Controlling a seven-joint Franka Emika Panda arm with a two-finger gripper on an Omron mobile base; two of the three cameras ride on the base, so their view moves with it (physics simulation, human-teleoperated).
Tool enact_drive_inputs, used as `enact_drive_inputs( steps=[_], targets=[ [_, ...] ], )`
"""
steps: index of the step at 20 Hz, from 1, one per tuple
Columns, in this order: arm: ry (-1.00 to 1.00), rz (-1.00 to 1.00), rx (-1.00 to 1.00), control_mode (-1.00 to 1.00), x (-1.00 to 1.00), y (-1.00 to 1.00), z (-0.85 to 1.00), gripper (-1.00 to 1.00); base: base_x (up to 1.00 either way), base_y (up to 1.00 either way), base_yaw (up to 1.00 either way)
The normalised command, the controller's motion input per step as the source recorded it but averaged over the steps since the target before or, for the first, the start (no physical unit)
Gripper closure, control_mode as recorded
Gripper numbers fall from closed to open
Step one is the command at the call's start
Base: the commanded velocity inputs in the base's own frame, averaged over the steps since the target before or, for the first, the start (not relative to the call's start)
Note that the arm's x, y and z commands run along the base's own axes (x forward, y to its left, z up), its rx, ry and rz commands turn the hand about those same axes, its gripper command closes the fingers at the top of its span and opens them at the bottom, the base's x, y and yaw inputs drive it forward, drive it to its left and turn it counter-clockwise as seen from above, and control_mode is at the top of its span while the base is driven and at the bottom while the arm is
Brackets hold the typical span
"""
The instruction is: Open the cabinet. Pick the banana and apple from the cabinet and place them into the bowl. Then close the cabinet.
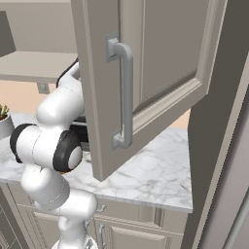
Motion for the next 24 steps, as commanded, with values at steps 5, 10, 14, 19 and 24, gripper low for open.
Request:
enact_drive_inputs(
  steps=[5, 10, 14, 19, 24],
  targets=[
    [-0.06, 0.00, 0.00, -1.00, 0.01, 0.00, -0.10, 1.00, 0.00, 0.00, 0.00],
    [-0.04, 0.00, 0.00, -1.00, 0.04, 0.00, -0.21, 1.00, 0.00, 0.00, 0.00],
    [0.00, -0.01, 0.05, -1.00, -0.69, 0.00, 0.08, 1.00, 0.00, 0.00, 0.00],
    [0.01, -0.01, 0.09, -1.00, -1.00, 0.00, 0.32, 1.00, 0.00, 0.00, 0.00],
    [0.08, 0.00, 0.08, -1.00, -1.00, 0.00, 0.18, 1.00, 0.00, 0.00, 0.00]
  ],
)
